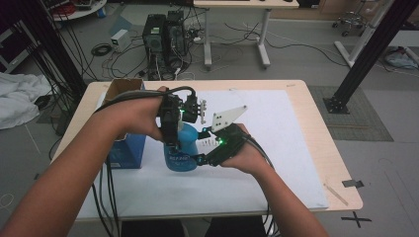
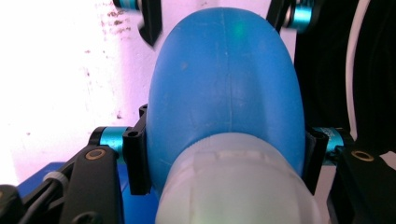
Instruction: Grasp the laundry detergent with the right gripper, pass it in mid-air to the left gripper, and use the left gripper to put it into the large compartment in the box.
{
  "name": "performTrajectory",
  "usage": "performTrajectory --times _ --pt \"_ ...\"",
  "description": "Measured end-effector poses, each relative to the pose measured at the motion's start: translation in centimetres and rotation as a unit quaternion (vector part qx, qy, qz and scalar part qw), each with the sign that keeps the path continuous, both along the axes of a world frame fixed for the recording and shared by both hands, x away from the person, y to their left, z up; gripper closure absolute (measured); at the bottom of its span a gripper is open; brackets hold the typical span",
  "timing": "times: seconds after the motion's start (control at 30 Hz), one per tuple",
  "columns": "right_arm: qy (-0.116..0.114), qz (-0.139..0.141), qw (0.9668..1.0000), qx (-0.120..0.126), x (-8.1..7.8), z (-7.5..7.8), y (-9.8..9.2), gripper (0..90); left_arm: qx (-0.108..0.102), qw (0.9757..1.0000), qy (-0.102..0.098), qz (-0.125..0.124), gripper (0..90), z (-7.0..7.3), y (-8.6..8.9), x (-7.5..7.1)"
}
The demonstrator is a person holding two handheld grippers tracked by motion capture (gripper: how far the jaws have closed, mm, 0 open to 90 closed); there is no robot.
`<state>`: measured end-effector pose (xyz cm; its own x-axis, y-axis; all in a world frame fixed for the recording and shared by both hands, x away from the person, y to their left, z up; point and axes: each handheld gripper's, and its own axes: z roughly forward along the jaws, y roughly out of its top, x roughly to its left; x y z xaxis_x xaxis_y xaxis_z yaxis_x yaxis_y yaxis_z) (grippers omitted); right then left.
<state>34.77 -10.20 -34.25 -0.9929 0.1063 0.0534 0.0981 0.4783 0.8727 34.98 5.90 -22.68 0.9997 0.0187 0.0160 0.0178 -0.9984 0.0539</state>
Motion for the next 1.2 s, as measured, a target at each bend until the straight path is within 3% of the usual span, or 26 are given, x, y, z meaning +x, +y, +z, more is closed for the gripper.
performTrajectory --times 0.23,0.6,0.8,0.97,1.03,1.2 --pt "0.012 -0.018 0.9996 -0.018 0.4 0.6 -1.2 22.7 0.009 0.9999 0.003 0.009 38.3 0.6 0.3 0.0" --pt "0.001 -0.033 0.9979 -0.056 0.7 2.0 -2.5 21.9 0.005 0.9992 0.01 0.038 38.3 2.0 1.3 0.8" --pt "-0.004 -0.049 0.9953 -0.083 0.9 2.6 -3.0 13.2 0.001 0.9978 0.011 0.065 38.3 3.3 1.9 1.4" --pt "0.002 -0.051 0.9913 -0.121 1.1 3.2 -3.5 13.2 -0.001 0.9946 0.021 0.102 38.2 4.8 3.0 2.2" --pt "-0.002 -0.054 0.9878 -0.146 1.3 3.4 -3.8 13.2 -0.006 0.9914 0.027 0.128 38.2 5.5 3.7 2.6" --pt "-0.008 -0.06 0.9835 -0.171 1.6 3.8 -4.8 13.2 -0.022 0.983 0.029 0.18 38.2 7.2 5.9 3.4"
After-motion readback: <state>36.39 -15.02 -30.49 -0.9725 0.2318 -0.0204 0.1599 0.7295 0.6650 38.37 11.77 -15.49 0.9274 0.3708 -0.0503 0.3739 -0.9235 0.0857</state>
